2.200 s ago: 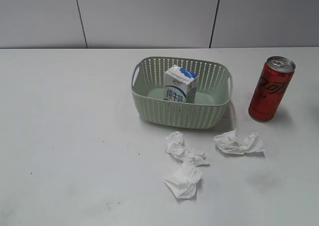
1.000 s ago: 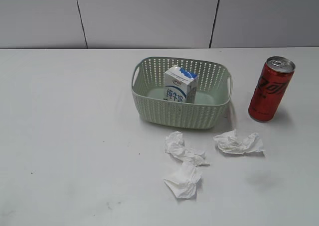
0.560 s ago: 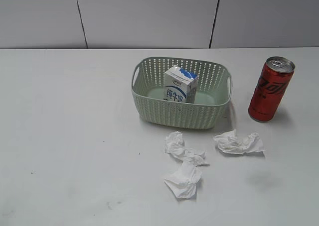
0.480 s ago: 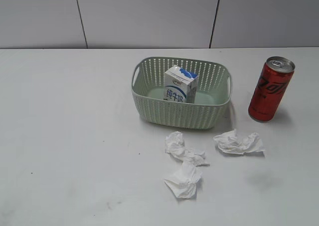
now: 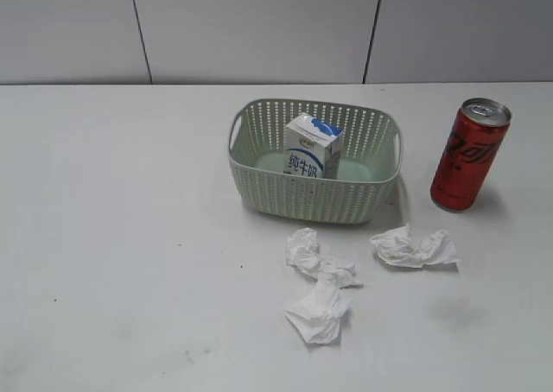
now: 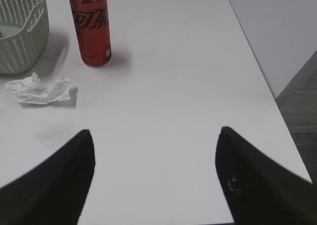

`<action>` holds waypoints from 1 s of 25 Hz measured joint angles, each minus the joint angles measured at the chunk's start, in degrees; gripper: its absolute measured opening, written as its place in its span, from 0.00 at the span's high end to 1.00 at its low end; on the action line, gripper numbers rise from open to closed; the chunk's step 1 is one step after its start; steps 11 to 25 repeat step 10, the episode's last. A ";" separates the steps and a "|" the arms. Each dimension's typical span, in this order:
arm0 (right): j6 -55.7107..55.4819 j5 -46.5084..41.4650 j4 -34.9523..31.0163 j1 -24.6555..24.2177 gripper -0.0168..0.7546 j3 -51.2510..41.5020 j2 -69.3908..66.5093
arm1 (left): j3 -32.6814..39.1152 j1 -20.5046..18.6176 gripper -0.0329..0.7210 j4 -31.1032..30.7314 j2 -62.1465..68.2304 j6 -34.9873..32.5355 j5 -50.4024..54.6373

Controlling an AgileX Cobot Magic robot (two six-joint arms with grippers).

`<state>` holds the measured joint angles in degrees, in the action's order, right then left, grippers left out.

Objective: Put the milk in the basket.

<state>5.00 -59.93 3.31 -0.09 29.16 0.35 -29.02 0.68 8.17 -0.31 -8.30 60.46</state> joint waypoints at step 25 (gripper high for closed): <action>0.00 0.00 0.06 0.00 0.22 0.00 0.04 | 0.00 0.00 0.34 0.00 0.00 0.00 0.00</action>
